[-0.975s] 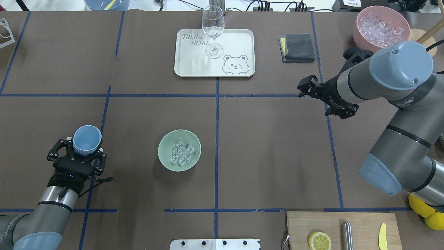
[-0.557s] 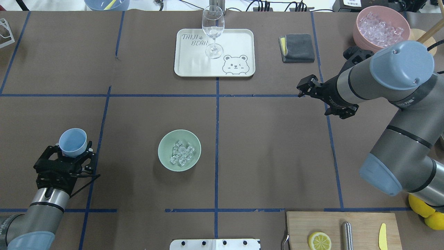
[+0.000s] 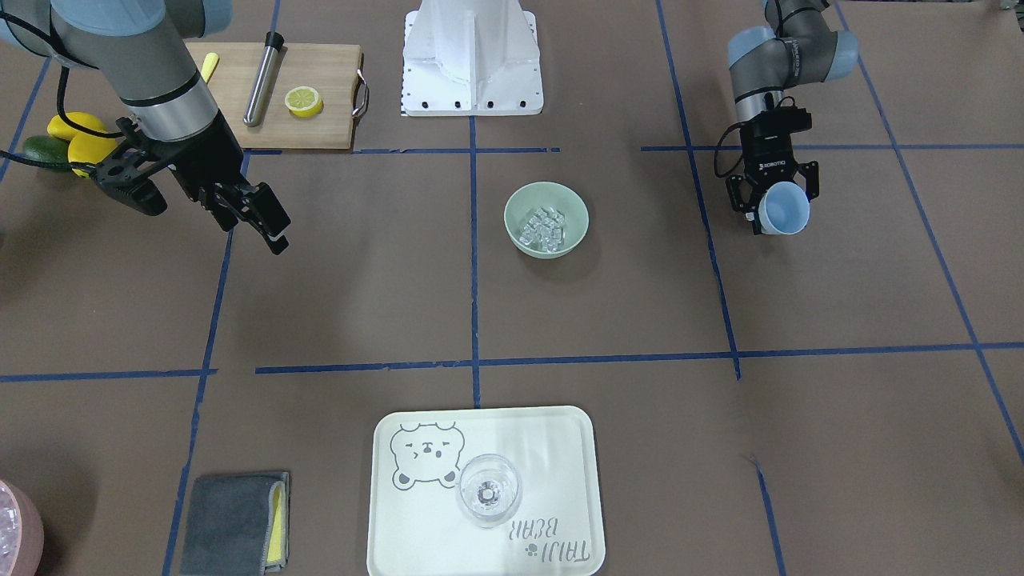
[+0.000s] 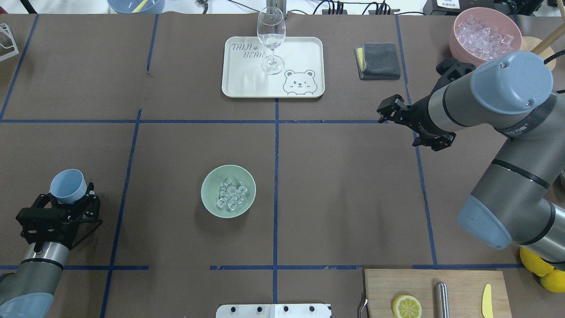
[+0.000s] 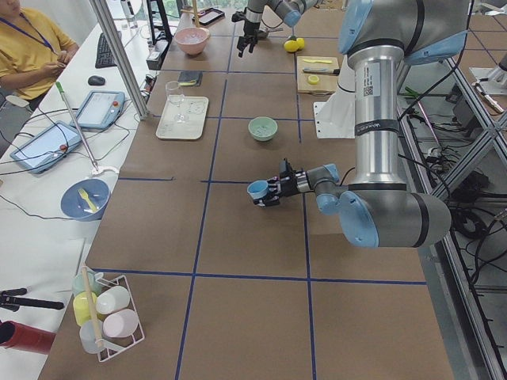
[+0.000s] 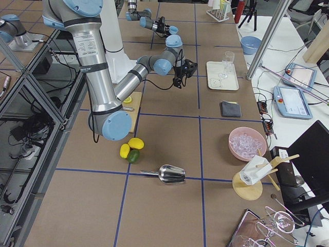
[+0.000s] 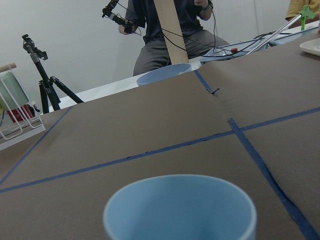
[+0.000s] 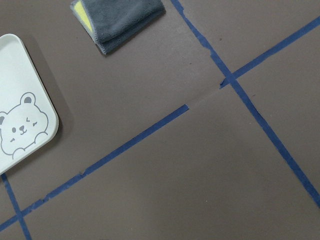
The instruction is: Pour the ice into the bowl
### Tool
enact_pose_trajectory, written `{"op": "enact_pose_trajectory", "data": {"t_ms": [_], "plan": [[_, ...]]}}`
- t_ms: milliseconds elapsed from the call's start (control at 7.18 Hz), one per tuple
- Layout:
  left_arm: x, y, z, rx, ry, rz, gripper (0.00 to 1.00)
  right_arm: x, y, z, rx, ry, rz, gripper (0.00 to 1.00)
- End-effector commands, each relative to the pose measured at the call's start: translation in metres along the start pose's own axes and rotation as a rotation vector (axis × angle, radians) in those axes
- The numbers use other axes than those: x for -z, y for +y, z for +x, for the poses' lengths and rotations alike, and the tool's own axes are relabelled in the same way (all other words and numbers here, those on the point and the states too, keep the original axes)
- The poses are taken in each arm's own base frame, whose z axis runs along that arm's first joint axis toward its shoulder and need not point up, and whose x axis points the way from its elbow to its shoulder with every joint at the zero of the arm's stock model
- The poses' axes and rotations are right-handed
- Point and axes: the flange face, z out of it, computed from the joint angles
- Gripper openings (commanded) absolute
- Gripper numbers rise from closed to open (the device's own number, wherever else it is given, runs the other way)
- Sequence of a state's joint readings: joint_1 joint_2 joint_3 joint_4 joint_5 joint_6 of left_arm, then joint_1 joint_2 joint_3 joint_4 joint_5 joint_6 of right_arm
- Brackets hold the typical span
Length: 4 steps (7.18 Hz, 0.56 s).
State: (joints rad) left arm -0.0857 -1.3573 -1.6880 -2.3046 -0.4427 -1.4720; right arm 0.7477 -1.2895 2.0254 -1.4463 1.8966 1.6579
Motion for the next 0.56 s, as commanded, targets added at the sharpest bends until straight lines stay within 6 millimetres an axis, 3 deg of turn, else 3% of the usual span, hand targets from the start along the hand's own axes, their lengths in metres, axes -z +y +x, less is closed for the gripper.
{"op": "enact_pose_trajectory", "data": {"t_ms": [0,139,418], "plan": [[-0.003,0.008,-0.008,0.009,-0.009,-0.003,0.00,0.000,0.001,-0.002,0.001,-0.001,-0.001,1.00],[-0.003,0.008,-0.006,0.017,-0.008,-0.004,0.00,0.001,0.002,-0.003,0.004,-0.004,-0.001,1.00],[-0.023,0.026,-0.038,0.088,0.002,0.013,0.00,0.000,0.002,-0.003,0.002,-0.001,-0.002,1.00]]}}
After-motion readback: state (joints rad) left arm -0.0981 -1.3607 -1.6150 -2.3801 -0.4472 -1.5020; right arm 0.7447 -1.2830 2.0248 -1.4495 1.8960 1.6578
